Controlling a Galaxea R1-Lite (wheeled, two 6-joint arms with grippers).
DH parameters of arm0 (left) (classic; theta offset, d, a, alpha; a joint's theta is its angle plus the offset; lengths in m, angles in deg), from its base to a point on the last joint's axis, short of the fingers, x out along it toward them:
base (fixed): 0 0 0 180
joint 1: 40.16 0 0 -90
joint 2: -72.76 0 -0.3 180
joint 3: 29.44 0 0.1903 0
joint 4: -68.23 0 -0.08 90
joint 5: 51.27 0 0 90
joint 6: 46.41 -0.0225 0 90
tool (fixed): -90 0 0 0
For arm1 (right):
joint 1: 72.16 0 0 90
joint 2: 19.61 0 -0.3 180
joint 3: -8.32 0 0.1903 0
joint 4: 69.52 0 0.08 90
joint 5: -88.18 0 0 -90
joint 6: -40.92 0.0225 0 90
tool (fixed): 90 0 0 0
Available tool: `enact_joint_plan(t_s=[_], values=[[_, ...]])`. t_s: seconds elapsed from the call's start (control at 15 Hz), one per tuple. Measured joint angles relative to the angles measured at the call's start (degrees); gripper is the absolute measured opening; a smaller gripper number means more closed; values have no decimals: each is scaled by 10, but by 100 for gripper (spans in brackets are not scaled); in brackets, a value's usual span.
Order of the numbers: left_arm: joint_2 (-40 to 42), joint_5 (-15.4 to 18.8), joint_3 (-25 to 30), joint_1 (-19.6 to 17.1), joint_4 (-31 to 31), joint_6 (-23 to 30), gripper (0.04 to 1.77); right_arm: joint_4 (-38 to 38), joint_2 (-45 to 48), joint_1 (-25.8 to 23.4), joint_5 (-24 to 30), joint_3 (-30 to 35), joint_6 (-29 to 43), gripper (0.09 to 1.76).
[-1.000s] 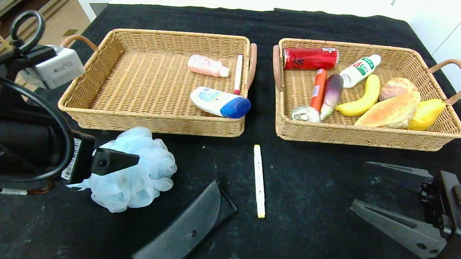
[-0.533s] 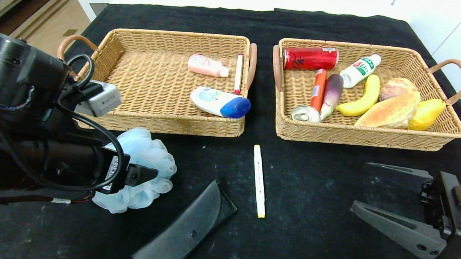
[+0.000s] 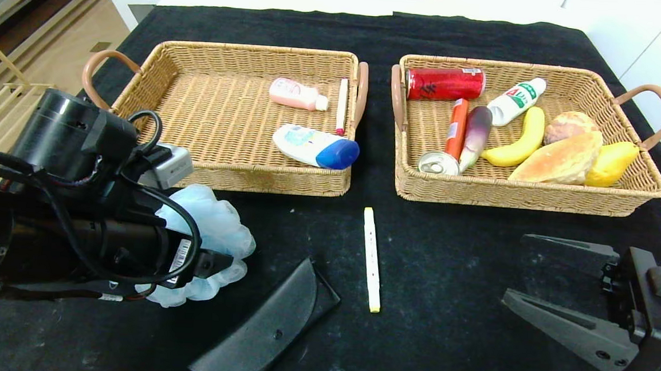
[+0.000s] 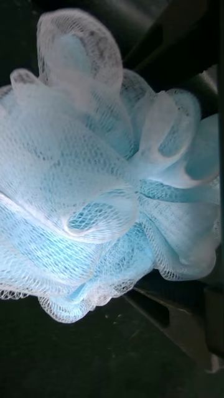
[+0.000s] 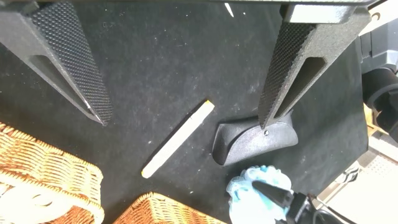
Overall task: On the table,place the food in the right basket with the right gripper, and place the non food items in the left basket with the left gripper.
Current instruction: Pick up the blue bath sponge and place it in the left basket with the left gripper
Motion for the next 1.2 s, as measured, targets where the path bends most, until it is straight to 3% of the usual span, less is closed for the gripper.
enact_joint_plan(t_s=[0.33,0.4,0.6,0.8,0.93,1.2], values=[[-10,0,6,-8,-7,0,172,0,0,0,2,0,0,171],[-11,0,7,-8,-7,0,164,0,-1,0,2,0,0,171],[-12,0,9,-8,-7,0,117,0,-1,0,2,0,0,171],[-11,0,17,-8,-7,-1,88,-1,-1,0,2,0,0,171],[-11,1,20,-8,-8,-1,75,-1,0,0,2,1,0,171],[-10,1,21,-8,-7,-1,70,-2,7,4,2,3,0,171]])
